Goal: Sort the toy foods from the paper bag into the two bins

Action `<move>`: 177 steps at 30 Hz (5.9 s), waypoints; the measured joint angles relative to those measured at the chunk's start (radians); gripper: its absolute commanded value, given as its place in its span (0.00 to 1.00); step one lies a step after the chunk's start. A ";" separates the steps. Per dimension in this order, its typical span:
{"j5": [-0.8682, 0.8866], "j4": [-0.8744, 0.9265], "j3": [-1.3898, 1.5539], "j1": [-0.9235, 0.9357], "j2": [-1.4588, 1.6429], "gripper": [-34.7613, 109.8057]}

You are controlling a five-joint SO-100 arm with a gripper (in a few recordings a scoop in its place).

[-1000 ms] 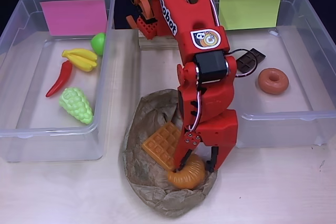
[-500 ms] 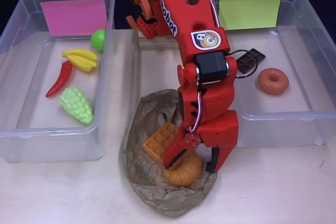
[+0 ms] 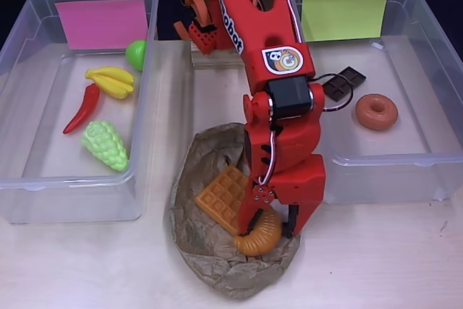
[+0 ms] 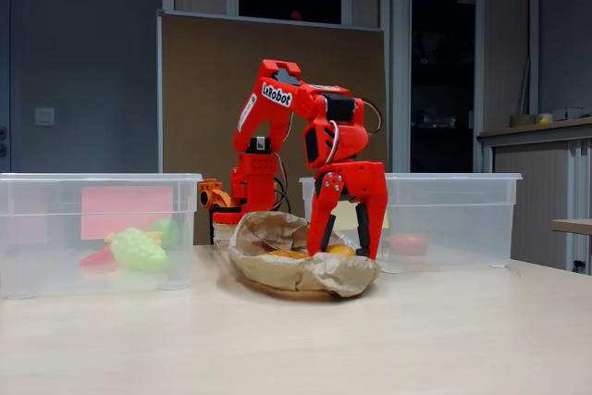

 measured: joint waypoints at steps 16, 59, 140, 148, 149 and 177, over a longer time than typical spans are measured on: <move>-0.064 0.118 -0.078 0.026 0.003 0.24; 0.977 0.813 0.160 -0.592 0.790 0.24; 0.893 0.337 0.032 -0.672 0.212 0.39; 0.893 0.741 -0.278 -0.673 0.258 0.34; 0.885 0.788 -0.290 -0.661 0.276 0.34; -0.356 0.440 0.167 0.025 0.630 0.44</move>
